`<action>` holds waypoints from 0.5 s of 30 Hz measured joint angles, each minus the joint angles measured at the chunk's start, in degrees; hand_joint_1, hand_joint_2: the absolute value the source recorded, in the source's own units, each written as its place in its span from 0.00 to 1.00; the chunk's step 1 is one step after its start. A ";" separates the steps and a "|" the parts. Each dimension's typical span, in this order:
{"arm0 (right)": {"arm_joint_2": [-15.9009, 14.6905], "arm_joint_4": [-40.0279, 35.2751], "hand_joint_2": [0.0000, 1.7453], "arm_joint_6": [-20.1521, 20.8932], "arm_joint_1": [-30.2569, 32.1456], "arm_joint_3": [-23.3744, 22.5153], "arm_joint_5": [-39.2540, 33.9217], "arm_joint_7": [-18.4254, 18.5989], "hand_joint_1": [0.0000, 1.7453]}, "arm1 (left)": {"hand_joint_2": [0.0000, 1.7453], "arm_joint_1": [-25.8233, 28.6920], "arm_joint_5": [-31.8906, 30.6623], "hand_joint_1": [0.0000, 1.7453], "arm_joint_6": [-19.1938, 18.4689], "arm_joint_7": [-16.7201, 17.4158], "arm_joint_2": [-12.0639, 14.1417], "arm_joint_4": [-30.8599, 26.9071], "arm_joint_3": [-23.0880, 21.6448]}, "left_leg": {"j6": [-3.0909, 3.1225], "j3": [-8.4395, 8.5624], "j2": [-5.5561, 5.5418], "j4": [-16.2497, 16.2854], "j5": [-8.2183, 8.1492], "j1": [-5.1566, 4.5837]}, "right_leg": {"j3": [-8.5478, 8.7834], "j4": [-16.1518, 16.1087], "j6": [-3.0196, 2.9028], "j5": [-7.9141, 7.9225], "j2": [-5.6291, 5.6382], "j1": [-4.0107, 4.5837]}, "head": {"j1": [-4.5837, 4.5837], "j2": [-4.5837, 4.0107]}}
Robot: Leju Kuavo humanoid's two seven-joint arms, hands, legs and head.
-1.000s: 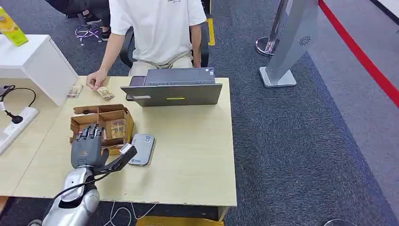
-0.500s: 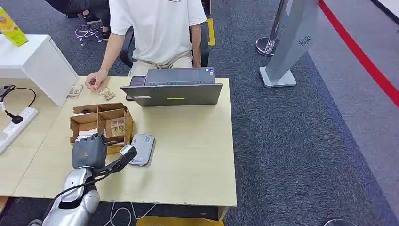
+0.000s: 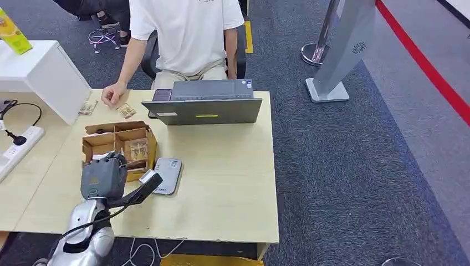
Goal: Pass the card to the sensor for recognition and then transmit it.
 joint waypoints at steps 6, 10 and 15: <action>0.00 0.00 0.00 -0.81 0.05 -1.14 -1.60 0.09 0.00 | 1.00 1.68 2.45 1.00 -0.26 -0.72 3.74 -17.98 -5.25 | 0.00 0.00 0.03 -0.01 0.00 0.02 | -0.05 0.01 0.00 0.00 0.01 0.01 | 0.00 0.00; -0.02 0.00 0.00 -0.83 0.04 -1.31 -1.68 0.15 0.00 | 1.00 -1.19 7.24 1.00 -3.06 0.68 7.43 -24.53 -6.03 | -0.04 0.06 0.00 -0.01 0.07 0.07 | -0.19 0.02 -0.01 0.01 -0.03 0.05 | 0.00 0.00; -0.09 0.00 0.00 0.61 -0.34 -0.13 2.94 0.17 0.00 | 1.00 -21.12 3.42 1.00 -2.35 4.88 8.94 -12.88 -5.57 | -0.13 -0.29 -0.59 -0.03 0.49 0.13 | -0.28 0.07 -0.09 0.27 -0.63 0.12 | 0.39 0.00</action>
